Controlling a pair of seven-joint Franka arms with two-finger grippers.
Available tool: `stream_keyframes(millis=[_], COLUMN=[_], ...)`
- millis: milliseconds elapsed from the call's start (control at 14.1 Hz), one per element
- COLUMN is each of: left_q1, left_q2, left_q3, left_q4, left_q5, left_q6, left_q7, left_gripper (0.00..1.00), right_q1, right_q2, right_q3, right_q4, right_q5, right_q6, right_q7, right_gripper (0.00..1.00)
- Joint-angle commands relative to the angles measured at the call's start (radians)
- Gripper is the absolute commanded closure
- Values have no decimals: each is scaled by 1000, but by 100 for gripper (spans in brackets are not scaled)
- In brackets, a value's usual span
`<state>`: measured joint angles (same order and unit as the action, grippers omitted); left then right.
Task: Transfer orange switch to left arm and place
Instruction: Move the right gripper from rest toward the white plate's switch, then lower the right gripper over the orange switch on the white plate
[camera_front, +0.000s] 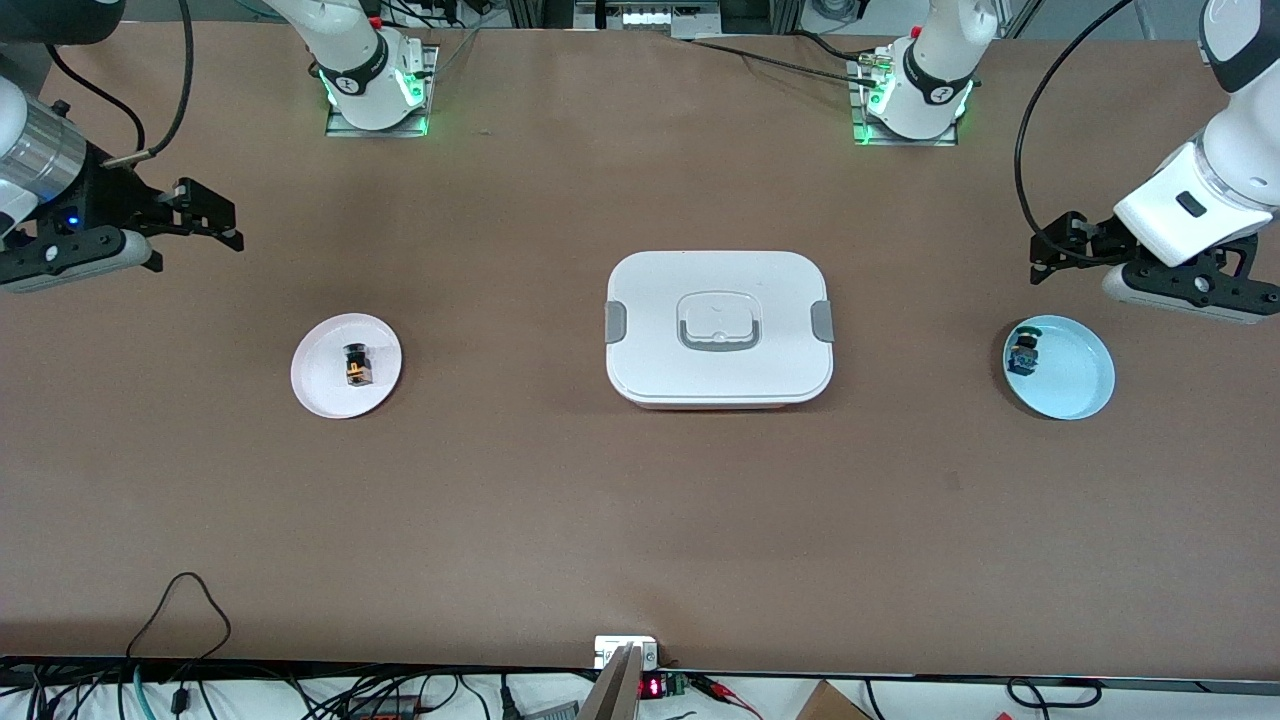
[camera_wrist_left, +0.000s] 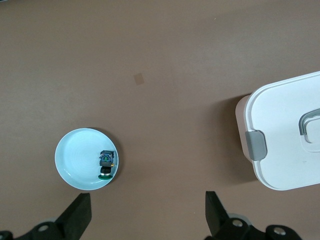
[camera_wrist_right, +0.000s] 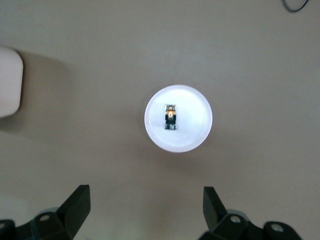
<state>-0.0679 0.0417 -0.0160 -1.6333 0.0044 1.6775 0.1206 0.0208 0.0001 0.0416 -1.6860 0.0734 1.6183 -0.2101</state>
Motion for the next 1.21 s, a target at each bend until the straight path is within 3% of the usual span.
stream_keyframes(millis=[0, 142, 356, 783, 1138], left_q1=[2, 2, 2, 2, 2], left_q2=[-11, -11, -11, -11, -11], left_q3=[-2, -2, -2, -2, -2], left_q4=[7, 7, 7, 7, 7], left_q5=[19, 19, 19, 19, 19], left_q6=[-18, -18, -18, -18, -18], left_q7=[17, 17, 17, 17, 17], left_gripper=[0, 0, 0, 0, 0], right_q1=[39, 51, 47, 50, 56], right_q2=[18, 40, 95, 261, 278], right_q3=[3, 3, 0, 0, 1], right_q4=[-4, -33, -64, -89, -294], right_q5=[-10, -12, -18, -115, -122], right_q6=[-41, -14, 52, 216, 504], right_q7=[-69, -162, -472, -1177, -1376], right_gripper=[0, 0, 0, 0, 0])
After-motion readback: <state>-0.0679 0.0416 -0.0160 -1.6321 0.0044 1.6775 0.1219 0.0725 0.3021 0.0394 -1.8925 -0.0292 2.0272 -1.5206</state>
